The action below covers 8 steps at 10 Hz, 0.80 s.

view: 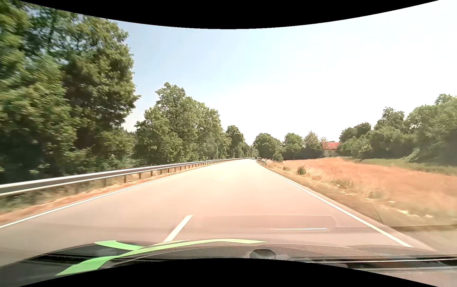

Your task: Follow the waypoints while adhering to traffic rules and regulations

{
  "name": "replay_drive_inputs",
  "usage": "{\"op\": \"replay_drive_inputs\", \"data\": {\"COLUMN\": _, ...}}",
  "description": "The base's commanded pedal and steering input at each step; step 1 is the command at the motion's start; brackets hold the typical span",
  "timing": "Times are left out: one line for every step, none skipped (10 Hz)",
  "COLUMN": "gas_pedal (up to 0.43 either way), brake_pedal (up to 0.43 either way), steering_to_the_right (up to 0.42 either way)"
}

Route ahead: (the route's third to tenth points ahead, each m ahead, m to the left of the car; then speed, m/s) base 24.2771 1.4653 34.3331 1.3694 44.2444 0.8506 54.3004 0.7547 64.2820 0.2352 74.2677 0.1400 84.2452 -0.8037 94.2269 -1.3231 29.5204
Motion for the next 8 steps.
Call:
{"op": "replay_drive_inputs", "data": {"gas_pedal": 0.28, "brake_pedal": 0.0, "steering_to_the_right": 0.004}}
{"op": "replay_drive_inputs", "data": {"gas_pedal": 0.26, "brake_pedal": 0.0, "steering_to_the_right": 0.004}}
{"op": "replay_drive_inputs", "data": {"gas_pedal": 0.22, "brake_pedal": 0.0, "steering_to_the_right": 0.004}}
{"op": "replay_drive_inputs", "data": {"gas_pedal": 0.22, "brake_pedal": 0.0, "steering_to_the_right": 0.005}}
{"op": "replay_drive_inputs", "data": {"gas_pedal": 0.22, "brake_pedal": 0.0, "steering_to_the_right": 0.004}}
{"op": "replay_drive_inputs", "data": {"gas_pedal": 0.209, "brake_pedal": 0.0, "steering_to_the_right": 0.004}}
{"op": "replay_drive_inputs", "data": {"gas_pedal": 0.177, "brake_pedal": 0.0, "steering_to_the_right": 0.003}}
{"op": "replay_drive_inputs", "data": {"gas_pedal": 0.138, "brake_pedal": 0.0, "steering_to_the_right": 0.002}}
